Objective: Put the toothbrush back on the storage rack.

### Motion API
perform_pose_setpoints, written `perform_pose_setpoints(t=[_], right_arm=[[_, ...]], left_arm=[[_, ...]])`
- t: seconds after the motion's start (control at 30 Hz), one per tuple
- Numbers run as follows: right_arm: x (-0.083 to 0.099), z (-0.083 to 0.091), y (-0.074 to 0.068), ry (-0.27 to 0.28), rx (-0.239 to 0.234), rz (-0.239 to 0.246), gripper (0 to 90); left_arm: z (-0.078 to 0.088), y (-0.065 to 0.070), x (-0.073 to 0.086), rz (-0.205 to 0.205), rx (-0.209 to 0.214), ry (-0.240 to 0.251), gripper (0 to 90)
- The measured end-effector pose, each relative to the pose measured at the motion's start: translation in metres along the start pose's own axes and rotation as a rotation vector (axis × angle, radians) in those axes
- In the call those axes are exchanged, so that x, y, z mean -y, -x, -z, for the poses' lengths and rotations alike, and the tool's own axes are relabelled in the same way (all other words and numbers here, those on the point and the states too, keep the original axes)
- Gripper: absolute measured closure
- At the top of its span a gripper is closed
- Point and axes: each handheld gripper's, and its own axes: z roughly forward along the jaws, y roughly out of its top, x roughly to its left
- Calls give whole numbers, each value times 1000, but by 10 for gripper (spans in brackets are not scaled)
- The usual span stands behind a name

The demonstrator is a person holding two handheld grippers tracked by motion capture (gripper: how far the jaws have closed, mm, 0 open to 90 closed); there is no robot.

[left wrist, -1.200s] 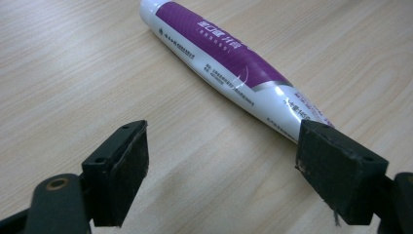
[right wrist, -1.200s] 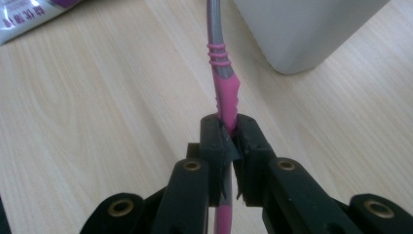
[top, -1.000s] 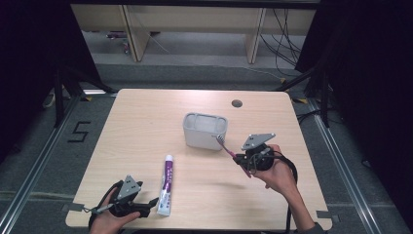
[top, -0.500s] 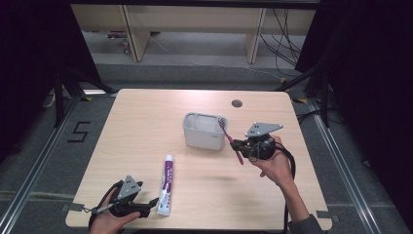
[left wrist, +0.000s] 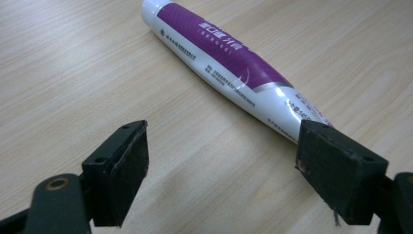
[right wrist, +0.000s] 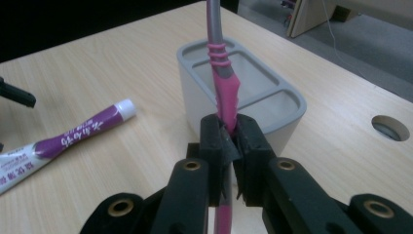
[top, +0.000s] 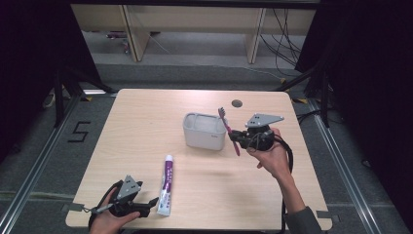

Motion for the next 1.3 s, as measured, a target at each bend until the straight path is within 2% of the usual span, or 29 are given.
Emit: perform_pose_setpoints(t=[0.03, 0.07, 0.1, 0.13, 0.2, 0.27, 0.3, 0.33, 0.37, 0.4, 0.43, 0.47, 0.5, 0.6, 0.67, 0.7, 0.8, 0.83, 0.87, 0.93, 1.0, 1.07, 1.1, 1.17, 1.27, 1.3], right_arm=[[-3, 0, 1, 2, -4, -16, 837], [-3, 0, 1, 2, -4, -16, 837], [-3, 0, 3, 13, -1, 1, 837], [-4, 0, 2, 12, -6, -29, 837], [-6, -1, 4, 27, -2, -29, 837], [-7, -1, 6, 31, 4, -31, 837], [-8, -2, 9, 43, 6, -10, 837], [-8, -3, 10, 44, -13, -43, 837], [-9, -3, 9, 52, -3, -62, 837], [-10, -3, 11, 53, -7, -50, 837], [-11, -3, 12, 65, 0, -62, 837], [-11, -3, 12, 65, 0, -62, 837], [-13, -3, 13, 77, 6, -73, 837], [-16, -4, 16, 90, 6, -61, 837], [-18, -5, 18, 102, 3, -70, 837], [-19, -6, 17, 107, 5, -102, 837], [-24, -8, 21, 122, 4, -93, 837], [-25, -8, 21, 130, 14, -106, 837], [-27, -9, 22, 134, 4, -112, 837], [-30, -11, 25, 147, 10, -100, 837], [-32, -13, 26, 144, 8, -119, 837], [-34, -15, 30, 149, 21, -111, 837], [-35, -15, 29, 146, 20, -124, 837], [-38, -15, 30, 158, 20, -131, 837], [-39, -17, 31, 168, 25, -122, 837], [-41, -19, 32, 167, 23, -136, 837]], left_arm=[[2, -2, 0, -31, -4, -27, 191], [2, -2, 0, -31, -4, -27, 191], [0, -1, 0, -7, -8, -5, 191], [0, 0, 0, -7, -7, -5, 191], [1, -2, 0, -26, -5, -20, 191], [1, -1, 0, -21, -2, -15, 191], [0, -1, 0, -10, -7, -5, 191], [1, -2, 0, -26, -5, -19, 191], [1, -2, 0, -24, -4, -18, 191], [1, -1, 0, -20, -2, -15, 191], [0, 0, 0, -2, 1, 1, 191], [0, 0, 0, -2, 1, 1, 191], [1, -1, 0, -22, -1, -16, 191], [1, -1, 0, -20, -1, -14, 191], [0, -1, 0, -17, 0, -13, 191], [0, -1, 0, -18, -2, -14, 191], [1, -1, 0, -20, -1, -15, 191], [0, -1, 0, -12, 1, -9, 191], [1, -1, 0, -21, 0, -16, 191], [1, -1, 0, -21, 0, -14, 191], [1, -2, 0, -26, -5, -19, 191], [0, -1, 0, -19, -1, -14, 191], [1, -2, 0, -27, -4, -20, 191], [1, -1, 0, -17, -5, -15, 191], [1, -1, 0, -21, -1, -15, 191], [1, -2, 0, -25, -4, -18, 191]])
